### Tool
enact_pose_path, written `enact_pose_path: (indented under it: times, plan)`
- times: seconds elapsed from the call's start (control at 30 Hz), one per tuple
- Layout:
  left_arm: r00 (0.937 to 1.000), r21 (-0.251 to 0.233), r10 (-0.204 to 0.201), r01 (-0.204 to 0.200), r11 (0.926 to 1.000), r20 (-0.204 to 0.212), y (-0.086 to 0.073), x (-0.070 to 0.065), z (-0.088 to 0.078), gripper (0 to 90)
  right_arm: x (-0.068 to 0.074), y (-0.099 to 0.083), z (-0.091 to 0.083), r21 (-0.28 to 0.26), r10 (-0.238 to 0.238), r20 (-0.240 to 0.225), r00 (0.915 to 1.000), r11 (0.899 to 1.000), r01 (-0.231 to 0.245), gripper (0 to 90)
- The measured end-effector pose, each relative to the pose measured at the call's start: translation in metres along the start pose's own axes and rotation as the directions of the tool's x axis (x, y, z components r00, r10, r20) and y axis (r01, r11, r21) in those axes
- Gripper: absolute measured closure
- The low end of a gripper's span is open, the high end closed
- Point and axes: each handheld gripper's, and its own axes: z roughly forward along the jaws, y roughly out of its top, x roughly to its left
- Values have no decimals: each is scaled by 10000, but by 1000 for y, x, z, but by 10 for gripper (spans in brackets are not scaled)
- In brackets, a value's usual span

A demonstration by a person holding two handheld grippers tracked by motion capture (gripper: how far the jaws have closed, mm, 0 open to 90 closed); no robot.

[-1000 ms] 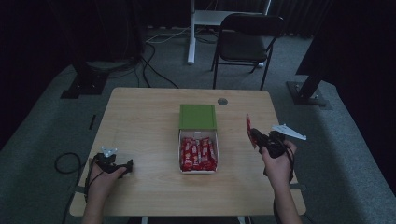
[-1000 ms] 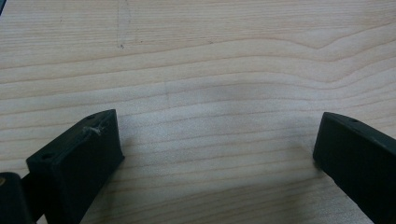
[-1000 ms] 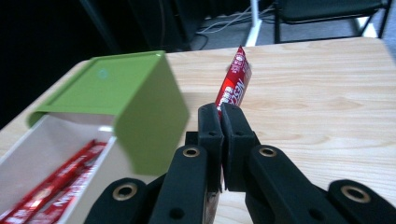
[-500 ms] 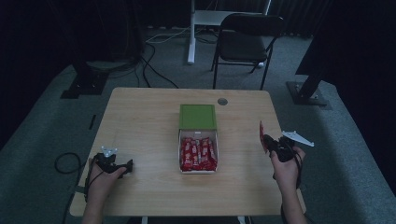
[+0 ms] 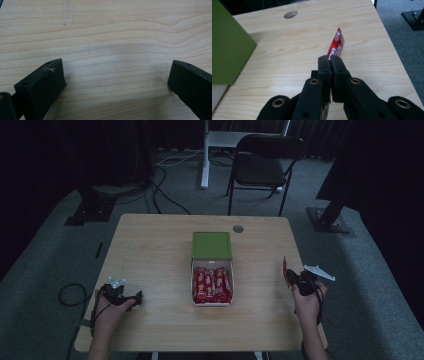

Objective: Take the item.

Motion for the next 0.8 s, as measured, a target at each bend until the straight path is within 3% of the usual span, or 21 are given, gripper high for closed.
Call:
enact_pose_path:
  times: [0.47, 0.8]
  plan:
    - [10000, 9, 12, -12, 10000, -2, 0, 0, 0, 17, -15, -10, 11, 379, 130, 462, 9988, 9992, -147, 877]
    - [10000, 9, 10, -10, 10000, -2, 0, 0, 0, 17, -12, -22, 27, 1072, -190, 438, 9989, 9941, 143, 869]
